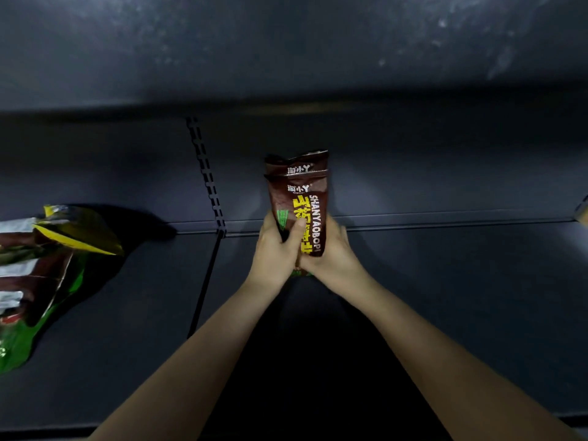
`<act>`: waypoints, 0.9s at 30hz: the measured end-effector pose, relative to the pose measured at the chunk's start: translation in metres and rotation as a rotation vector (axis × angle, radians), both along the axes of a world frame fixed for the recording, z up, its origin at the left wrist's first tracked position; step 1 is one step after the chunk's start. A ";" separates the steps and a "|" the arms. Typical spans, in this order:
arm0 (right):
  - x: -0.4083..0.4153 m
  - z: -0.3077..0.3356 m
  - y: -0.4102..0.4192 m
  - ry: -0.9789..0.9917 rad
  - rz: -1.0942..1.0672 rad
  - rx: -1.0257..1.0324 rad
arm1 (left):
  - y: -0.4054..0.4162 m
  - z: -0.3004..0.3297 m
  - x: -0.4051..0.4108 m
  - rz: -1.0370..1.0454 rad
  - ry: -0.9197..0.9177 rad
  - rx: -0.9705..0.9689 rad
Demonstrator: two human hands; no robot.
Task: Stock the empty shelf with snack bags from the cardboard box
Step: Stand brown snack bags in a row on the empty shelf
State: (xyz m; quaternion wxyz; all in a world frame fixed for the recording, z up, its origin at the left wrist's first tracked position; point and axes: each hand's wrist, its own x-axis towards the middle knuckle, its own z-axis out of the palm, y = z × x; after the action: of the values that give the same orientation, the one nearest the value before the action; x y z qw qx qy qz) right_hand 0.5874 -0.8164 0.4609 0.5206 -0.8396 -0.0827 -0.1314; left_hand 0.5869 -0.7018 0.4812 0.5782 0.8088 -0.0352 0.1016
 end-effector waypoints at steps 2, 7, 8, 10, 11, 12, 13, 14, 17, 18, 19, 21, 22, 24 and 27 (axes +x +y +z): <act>0.002 -0.006 -0.008 0.022 0.058 -0.049 | 0.003 -0.005 -0.002 -0.072 -0.012 0.021; -0.001 -0.003 -0.011 -0.003 0.040 -0.116 | 0.003 -0.007 0.001 -0.031 -0.047 0.204; -0.002 -0.001 -0.010 0.000 0.026 -0.126 | 0.002 -0.005 0.001 -0.021 -0.049 0.222; -0.002 0.000 -0.007 0.020 0.006 -0.162 | 0.002 -0.005 0.003 -0.021 -0.043 0.229; -0.001 0.000 -0.007 0.025 0.004 -0.177 | 0.002 -0.006 0.004 -0.023 -0.035 0.230; -0.001 0.000 -0.007 0.029 0.003 -0.195 | 0.002 -0.008 0.004 -0.020 -0.020 0.235; -0.002 0.002 -0.007 0.033 0.001 -0.206 | 0.003 -0.008 0.005 -0.017 -0.004 0.243; -0.002 0.003 -0.008 0.044 -0.003 -0.213 | 0.003 -0.008 0.006 -0.016 0.010 0.250; -0.002 0.009 -0.005 0.087 -0.013 -0.223 | 0.005 -0.006 0.007 -0.016 0.049 0.269; -0.002 0.011 -0.006 0.109 -0.011 -0.227 | 0.006 -0.005 0.005 -0.007 0.055 0.285; -0.003 0.013 -0.007 0.123 -0.009 -0.237 | 0.006 -0.004 0.003 0.011 0.050 0.308; -0.006 0.015 -0.014 0.128 0.005 -0.271 | 0.005 -0.003 -0.007 0.075 0.017 0.362; -0.011 0.017 -0.019 0.130 0.025 -0.281 | 0.004 -0.002 -0.013 0.117 -0.016 0.383; -0.022 0.020 -0.031 0.118 0.038 -0.303 | 0.002 0.002 -0.027 0.220 -0.099 0.413; -0.044 0.023 -0.053 0.092 0.008 -0.378 | -0.005 0.009 -0.049 0.321 -0.167 0.480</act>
State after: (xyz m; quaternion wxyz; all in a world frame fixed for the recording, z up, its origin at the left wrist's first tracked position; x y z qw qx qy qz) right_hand 0.5430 -0.8698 0.4840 0.3576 -0.9271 -0.0854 -0.0730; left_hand 0.5376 -0.7072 0.4902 0.3422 0.9064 0.0227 0.2465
